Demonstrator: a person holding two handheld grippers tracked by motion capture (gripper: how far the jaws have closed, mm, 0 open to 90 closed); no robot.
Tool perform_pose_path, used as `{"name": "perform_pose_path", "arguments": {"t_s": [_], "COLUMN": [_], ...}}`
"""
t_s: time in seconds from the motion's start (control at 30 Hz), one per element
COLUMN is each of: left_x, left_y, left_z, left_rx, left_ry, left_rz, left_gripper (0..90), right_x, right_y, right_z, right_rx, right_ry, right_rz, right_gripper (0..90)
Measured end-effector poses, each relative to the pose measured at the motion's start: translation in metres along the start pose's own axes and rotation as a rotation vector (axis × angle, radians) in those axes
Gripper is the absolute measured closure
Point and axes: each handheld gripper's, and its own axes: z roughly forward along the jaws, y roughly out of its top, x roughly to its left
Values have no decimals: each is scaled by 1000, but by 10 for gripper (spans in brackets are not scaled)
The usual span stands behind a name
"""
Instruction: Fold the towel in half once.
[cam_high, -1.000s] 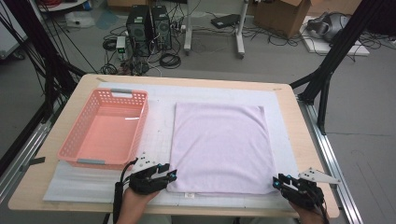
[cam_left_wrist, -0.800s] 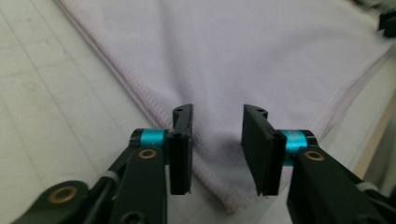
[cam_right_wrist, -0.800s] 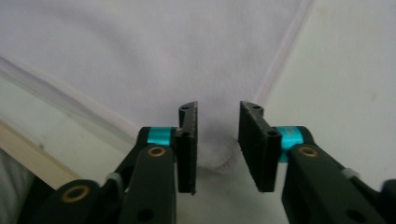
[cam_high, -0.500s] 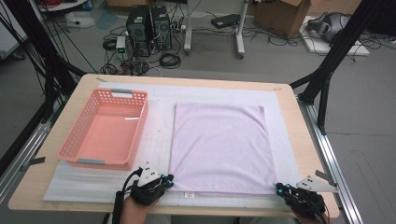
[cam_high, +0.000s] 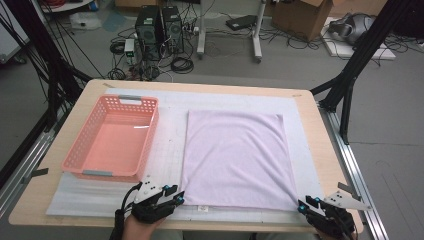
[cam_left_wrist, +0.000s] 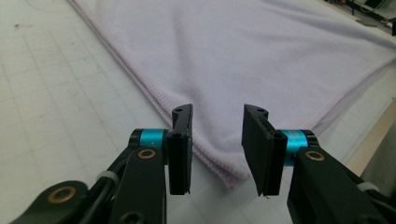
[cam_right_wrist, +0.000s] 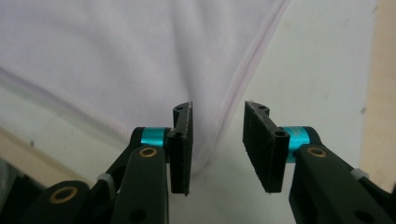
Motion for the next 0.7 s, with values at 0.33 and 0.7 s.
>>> {"name": "perform_pose_path", "arguments": {"t_s": [0.33,0.7], "left_x": [-13,-6], "left_y": [-8,-15], "left_z": [9,-11], "left_rx": [83,32], "left_ry": [70,16], "left_rz": [84,61], "left_gripper": [892,776], "right_x": [-6,-20], "right_y": [11,33], "right_z": [24,66], "right_rx": [-29,-19], "right_ry": [-54,-27], "right_rz": [31,112], "right_gripper": [691,723]}}
